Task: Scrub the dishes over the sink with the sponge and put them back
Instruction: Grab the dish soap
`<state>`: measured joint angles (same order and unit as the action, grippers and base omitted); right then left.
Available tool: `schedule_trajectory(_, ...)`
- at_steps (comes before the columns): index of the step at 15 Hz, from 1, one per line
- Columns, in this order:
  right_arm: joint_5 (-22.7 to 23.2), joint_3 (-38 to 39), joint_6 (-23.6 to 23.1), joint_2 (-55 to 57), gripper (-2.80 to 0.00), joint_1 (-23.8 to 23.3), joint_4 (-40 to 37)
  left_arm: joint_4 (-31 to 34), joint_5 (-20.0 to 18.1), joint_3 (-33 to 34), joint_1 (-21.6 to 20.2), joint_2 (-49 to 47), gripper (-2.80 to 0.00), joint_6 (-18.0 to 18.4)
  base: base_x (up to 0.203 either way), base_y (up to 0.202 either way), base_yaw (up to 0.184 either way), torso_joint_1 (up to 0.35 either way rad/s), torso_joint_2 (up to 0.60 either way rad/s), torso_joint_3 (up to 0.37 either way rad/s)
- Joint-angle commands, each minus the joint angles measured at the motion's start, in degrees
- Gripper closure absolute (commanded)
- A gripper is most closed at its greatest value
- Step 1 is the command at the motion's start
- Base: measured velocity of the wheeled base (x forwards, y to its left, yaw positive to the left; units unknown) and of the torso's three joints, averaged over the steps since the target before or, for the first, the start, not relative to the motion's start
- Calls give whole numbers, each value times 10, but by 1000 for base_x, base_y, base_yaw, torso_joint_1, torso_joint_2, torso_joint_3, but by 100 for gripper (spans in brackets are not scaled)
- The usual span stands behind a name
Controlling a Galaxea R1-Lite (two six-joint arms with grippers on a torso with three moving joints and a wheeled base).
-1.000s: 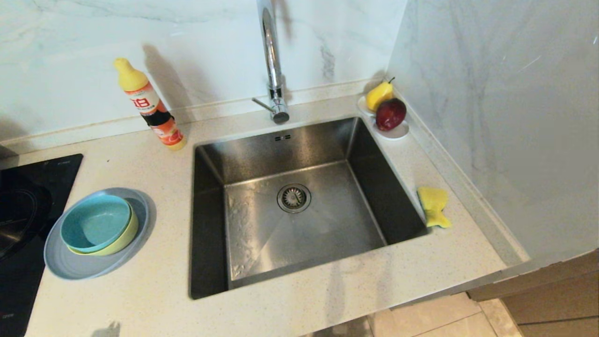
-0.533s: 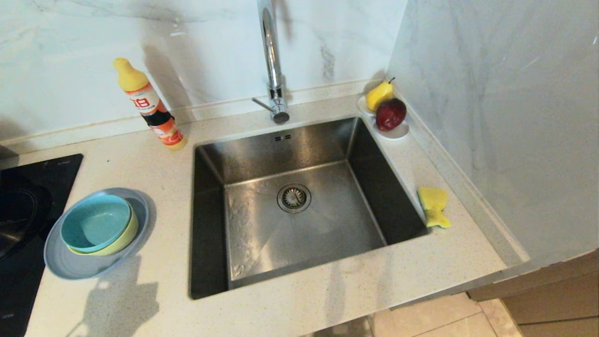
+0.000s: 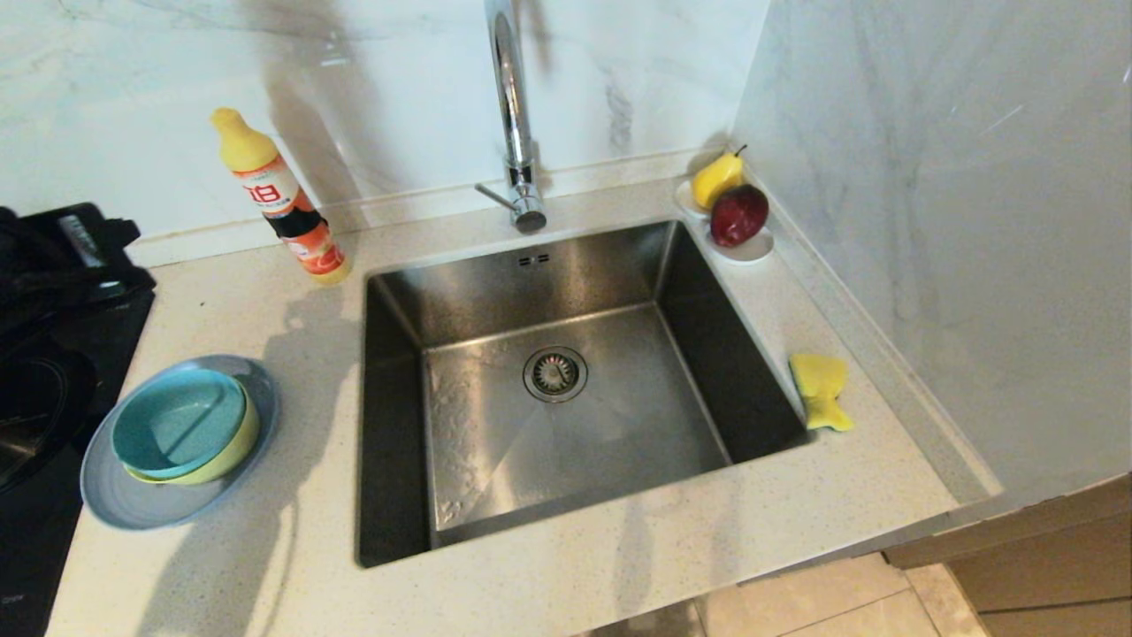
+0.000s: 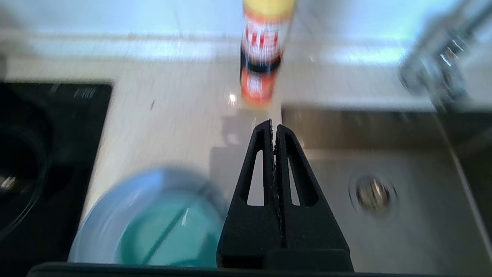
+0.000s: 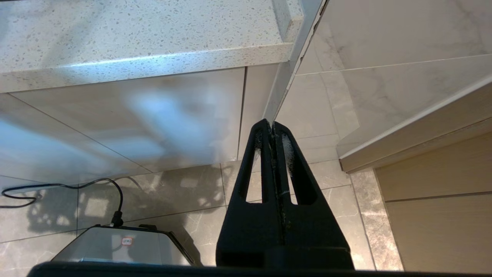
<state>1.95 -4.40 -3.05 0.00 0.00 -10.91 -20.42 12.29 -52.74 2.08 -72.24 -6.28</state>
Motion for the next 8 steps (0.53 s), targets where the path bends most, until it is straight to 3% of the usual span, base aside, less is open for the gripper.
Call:
schedule_trajectory(1, 1, 0, 0, -1, 0, 0, -1, -66, 30, -51, 5, -150, 0, 0, 0, 0, 0, 0, 0, 0)
schedule_trajectory(3, 1, 0, 0, -1, 0, 0, -1, -132, 51, -63, 6, -197, 0, 5, 0, 0, 0, 0, 0, 0)
schedule_trajectory(8, 0, 0, 0, -1, 0, 0, -1, -207, 86, -79, 6, -268, 0, 16, 0, 0, 0, 0, 0, 0)
